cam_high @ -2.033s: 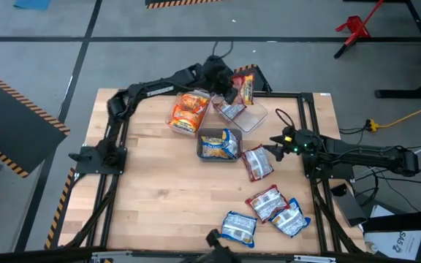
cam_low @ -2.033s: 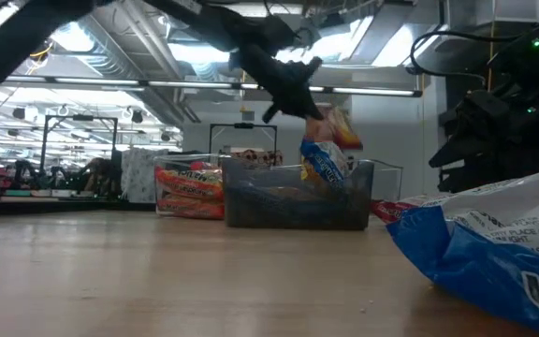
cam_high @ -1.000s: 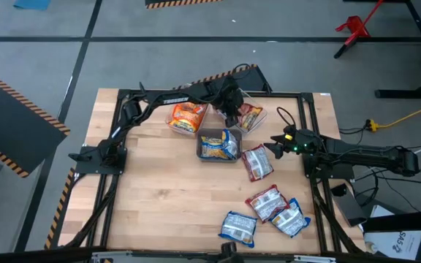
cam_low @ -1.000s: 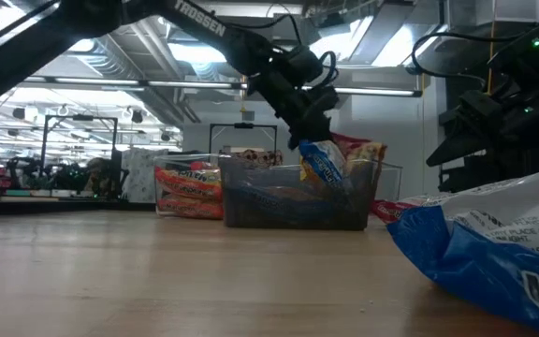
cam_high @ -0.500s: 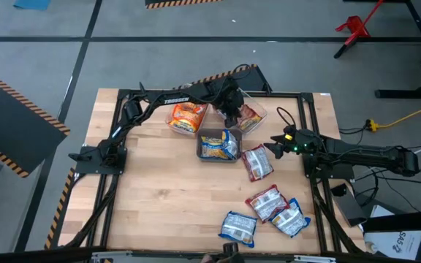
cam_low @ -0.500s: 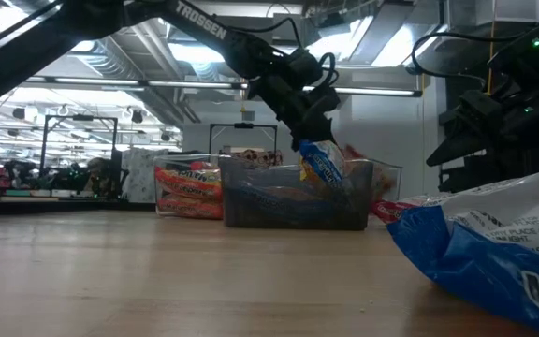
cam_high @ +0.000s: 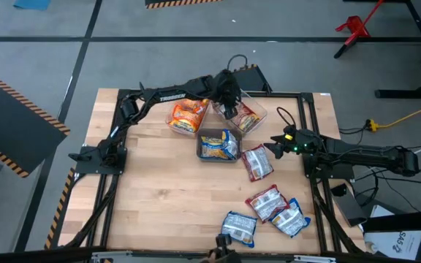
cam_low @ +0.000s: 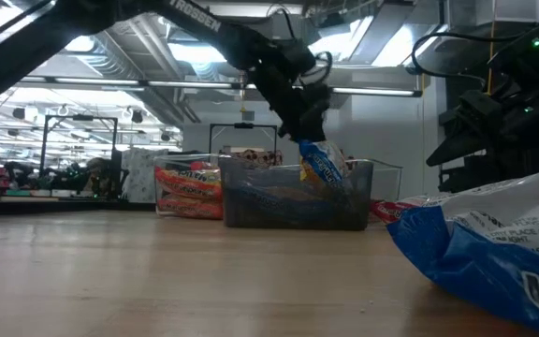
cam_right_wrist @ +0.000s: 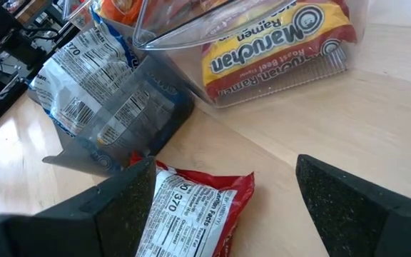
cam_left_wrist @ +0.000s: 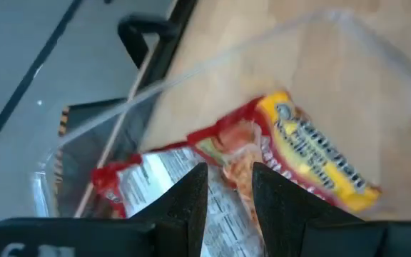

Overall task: Sort Maruchan noodles
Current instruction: Put the red noodle pack into the right transparent bin

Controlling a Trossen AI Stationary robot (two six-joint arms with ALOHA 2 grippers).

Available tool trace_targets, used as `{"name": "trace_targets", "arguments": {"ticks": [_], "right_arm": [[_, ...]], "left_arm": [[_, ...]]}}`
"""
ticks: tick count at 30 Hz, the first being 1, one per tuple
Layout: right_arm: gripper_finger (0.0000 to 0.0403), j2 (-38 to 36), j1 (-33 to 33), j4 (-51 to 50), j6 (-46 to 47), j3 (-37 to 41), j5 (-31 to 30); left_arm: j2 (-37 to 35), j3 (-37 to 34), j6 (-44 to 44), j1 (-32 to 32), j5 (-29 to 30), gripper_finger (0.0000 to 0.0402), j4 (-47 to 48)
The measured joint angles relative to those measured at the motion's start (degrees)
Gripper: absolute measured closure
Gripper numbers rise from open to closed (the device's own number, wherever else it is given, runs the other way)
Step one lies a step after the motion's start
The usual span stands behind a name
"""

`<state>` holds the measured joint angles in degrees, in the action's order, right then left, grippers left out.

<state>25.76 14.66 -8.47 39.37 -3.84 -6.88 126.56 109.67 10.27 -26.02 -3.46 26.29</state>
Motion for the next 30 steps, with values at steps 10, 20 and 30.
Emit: {"name": "trace_targets", "arguments": {"ticks": [10, 20, 30], "right_arm": [[0.0079, 1.0, 0.0, -0.1, -0.9, 0.0, 1.3], [0.0079, 12.9, 0.0, -0.1, -2.3, 0.0, -0.1], [0.0079, 23.8, 0.0, 6.5, 1.4, -0.4, 1.6]], "left_arm": [[-13.3, 0.0, -13.5, 2.2, -17.5, 0.0297, 5.8], [-30.3, 0.1, -23.8, 11.9, -1.1, 0.0298, 12.5], [-38.7, 0.0, -30.6, 23.2, 8.3, 0.0298, 16.8]]}}
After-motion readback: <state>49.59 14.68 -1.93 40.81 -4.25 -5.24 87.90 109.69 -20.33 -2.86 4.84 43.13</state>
